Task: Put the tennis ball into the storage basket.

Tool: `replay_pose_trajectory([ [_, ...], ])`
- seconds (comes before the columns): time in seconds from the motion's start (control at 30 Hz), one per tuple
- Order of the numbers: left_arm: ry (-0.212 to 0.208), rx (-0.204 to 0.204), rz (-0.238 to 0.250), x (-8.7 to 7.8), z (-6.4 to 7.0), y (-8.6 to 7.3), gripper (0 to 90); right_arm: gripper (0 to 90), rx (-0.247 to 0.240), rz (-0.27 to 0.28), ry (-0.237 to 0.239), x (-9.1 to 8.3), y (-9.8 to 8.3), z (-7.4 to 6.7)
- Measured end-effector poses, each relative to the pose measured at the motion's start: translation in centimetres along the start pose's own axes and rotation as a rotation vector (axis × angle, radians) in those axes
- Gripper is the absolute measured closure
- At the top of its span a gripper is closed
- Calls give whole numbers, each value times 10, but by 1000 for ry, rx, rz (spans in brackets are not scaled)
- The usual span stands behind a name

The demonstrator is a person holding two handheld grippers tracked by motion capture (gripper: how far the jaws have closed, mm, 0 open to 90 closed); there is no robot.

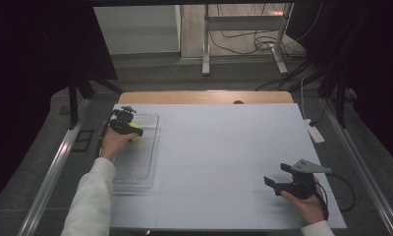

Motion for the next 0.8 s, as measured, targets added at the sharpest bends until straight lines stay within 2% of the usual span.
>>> replay_pose_trajectory([
  [0.17,1,1,0,0,0,0,226,113,1,1,2,0,0,0],
  [0.27,-2,-2,5,-1,1,0,179,113,0,1,1,0,0,0],
  [0.53,-33,-3,84,-14,6,7,131,113,-1,1,0,0,0,0],
  [0.8,-67,5,131,-24,13,11,121,113,0,1,1,0,0,0],
])
Point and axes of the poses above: each handheld gripper's, and its own axes: x roughly forward along the jaws, y roughly out of its top, z roughly to its right, the point moved 10 cm from there along x, roughly forward along the jaws, and after that the axes turned 13 degrees about -z, right-handed, at the moved point
